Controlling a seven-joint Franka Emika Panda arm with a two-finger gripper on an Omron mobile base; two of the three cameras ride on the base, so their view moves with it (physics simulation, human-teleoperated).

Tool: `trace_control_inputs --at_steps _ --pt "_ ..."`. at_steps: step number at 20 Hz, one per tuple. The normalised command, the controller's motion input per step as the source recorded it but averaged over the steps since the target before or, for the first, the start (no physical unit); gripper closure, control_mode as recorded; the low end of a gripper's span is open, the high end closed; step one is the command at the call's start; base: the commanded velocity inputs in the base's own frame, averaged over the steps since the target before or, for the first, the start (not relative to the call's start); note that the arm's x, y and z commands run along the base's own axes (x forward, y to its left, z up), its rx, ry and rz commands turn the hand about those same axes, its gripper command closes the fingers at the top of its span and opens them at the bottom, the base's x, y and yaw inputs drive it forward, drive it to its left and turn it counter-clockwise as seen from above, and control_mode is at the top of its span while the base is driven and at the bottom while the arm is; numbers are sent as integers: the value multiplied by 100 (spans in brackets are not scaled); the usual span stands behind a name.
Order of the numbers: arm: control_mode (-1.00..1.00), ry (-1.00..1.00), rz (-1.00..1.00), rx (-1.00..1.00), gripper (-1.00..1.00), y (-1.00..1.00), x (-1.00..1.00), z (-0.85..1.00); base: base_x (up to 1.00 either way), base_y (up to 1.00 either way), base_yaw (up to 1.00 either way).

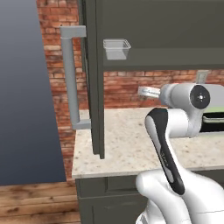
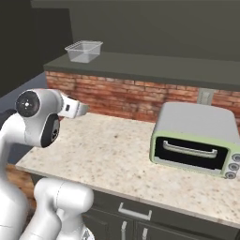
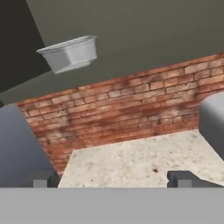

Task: Retrieve the tupperware and aluminum foil from the cabinet and place them on the dining counter near the plate with lemon and carrot to prepare for storing leftovers.

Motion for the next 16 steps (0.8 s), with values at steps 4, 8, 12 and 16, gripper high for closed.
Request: trace_control_inputs --at_steps 4,8,12,16 --pt "-100 -12 0 -10 -100 0 20 83 0 0 0" --pt "-100 -1 0 0 -100 0 29 92 0 0 0" --pt "-100 0 0 0 -100 0 23 69 0 0 0" --pt "-100 0 0 -1 -100 0 25 32 0 0 0"
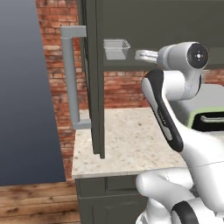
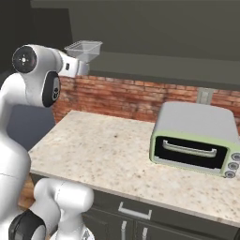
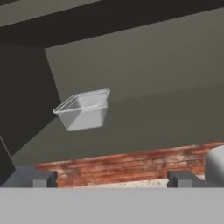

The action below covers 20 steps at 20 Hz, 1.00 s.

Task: Retrieve the tupperware and aluminum foil from the cabinet and place them on the dining counter near the plate with lemon and carrot to prepare for storing leftovers.

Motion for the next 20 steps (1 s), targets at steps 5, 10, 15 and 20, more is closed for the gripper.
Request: trace_control_inputs --at_steps 5,10,15,20 --pt "-100 2 0 0 -100 0 34 20 0 0 0" --pt "-100 4 0 0 -100 0 45 3 0 0 0" --pt "-100 8 0 0 -100 0 63 0 0 0 0" --pt "-100 11 0 0 -100 0 75 0 0 0 0"
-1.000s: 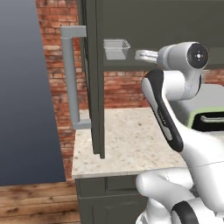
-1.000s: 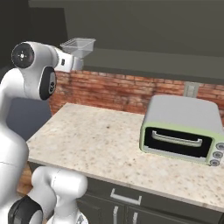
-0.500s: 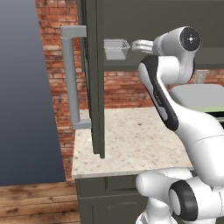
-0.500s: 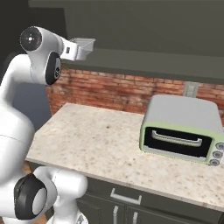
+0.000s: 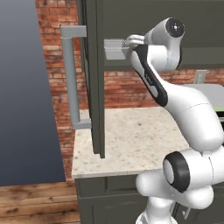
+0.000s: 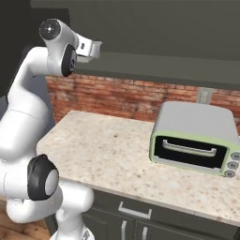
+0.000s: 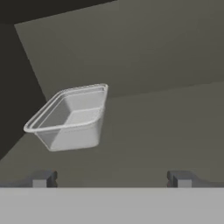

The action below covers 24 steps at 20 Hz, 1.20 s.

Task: Retrieve the tupperware and aluminum foil from the cabinet and place them on the dining counter near the plate with lemon and carrot to prepare for storing leftovers.

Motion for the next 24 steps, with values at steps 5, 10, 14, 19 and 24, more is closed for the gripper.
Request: trace_control_inputs --at_steps 5,10,14,19,24 --pt "-100 15 0 0 -100 3 78 0 0 0 0" --pt "-100 10 0 -2 -100 9 80 0 0 0 0" --pt "-100 6 0 -2 -100 8 79 -2 0 0 0" --pt "-100 3 0 -2 -100 5 77 -11 0 0 0" --pt "-100 4 0 -1 -100 1 70 -22 0 0 0"
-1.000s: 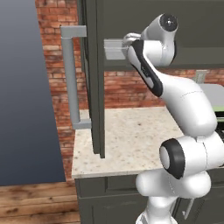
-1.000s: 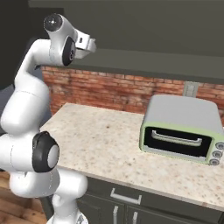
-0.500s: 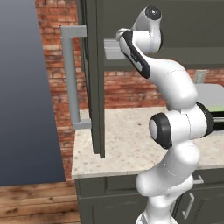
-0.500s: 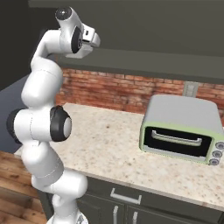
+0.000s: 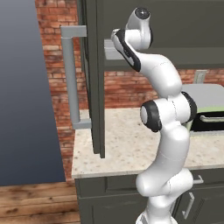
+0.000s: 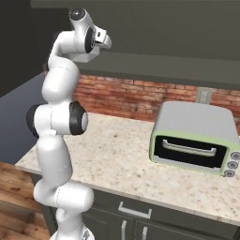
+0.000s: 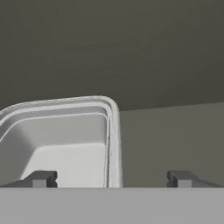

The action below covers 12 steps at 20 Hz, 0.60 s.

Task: Retrieve the tupperware and aluminum foil from the cabinet and place them on the dining counter near the plate with lemon and carrot to prepare for storing leftovers.

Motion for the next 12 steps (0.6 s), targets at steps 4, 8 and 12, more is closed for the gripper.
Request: trace_control_inputs --at_steps 4,8,12 --pt "-100 7 0 -3 -100 4 45 -36 0 0 0" --pt "-100 4 0 -4 -100 7 46 -34 0 0 0" --pt "-100 1 0 -6 100 17 39 -36 0 0 0"
